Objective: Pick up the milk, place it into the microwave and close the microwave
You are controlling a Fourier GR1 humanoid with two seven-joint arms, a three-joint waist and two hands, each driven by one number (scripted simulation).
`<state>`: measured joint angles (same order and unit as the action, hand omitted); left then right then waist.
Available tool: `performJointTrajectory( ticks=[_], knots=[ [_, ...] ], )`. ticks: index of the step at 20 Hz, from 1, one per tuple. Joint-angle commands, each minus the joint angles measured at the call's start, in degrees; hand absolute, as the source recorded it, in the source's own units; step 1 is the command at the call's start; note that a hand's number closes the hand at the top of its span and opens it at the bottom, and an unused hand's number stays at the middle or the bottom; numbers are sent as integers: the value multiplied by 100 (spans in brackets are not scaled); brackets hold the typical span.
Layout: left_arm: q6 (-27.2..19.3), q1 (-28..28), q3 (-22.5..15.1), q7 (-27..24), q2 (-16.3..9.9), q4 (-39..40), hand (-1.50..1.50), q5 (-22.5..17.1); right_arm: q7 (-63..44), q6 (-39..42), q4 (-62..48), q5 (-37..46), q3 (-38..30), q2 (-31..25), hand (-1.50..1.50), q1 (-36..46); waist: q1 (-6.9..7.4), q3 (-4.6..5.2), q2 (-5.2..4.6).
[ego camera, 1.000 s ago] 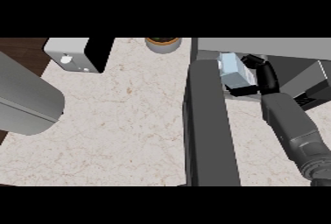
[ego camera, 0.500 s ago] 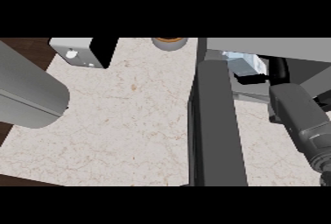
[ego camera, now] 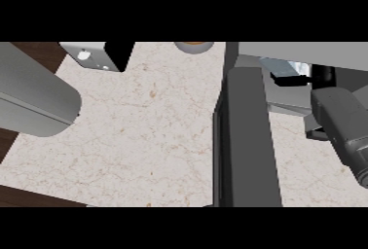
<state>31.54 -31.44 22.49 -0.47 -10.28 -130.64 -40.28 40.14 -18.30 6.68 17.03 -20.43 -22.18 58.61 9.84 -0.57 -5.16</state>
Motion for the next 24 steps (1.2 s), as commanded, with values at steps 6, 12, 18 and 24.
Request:
performJointTrajectory(
  ticks=[6, 12, 18, 24],
  knots=[
    [-3, 164, -61, 40, -55, 46, -150, -43, -101, -81, -65, -18, -69, -176, 150, 107, 151, -9, -72],
    [-102, 266, 124, 56, -158, 106, -150, 44, -121, -64, -74, -40, -117, -309, 150, 157, 202, -16, -94],
    [-58, 427, 150, 68, -290, 148, -150, 205, -71, -64, -107, -9, -104, -273, 150, 150, 202, -17, -134],
    [-73, 468, 103, 104, -283, 236, -150, 270, -3, 26, -18, -193, -287, -110, -150, 349, 252, -32, -106]
  ],
)
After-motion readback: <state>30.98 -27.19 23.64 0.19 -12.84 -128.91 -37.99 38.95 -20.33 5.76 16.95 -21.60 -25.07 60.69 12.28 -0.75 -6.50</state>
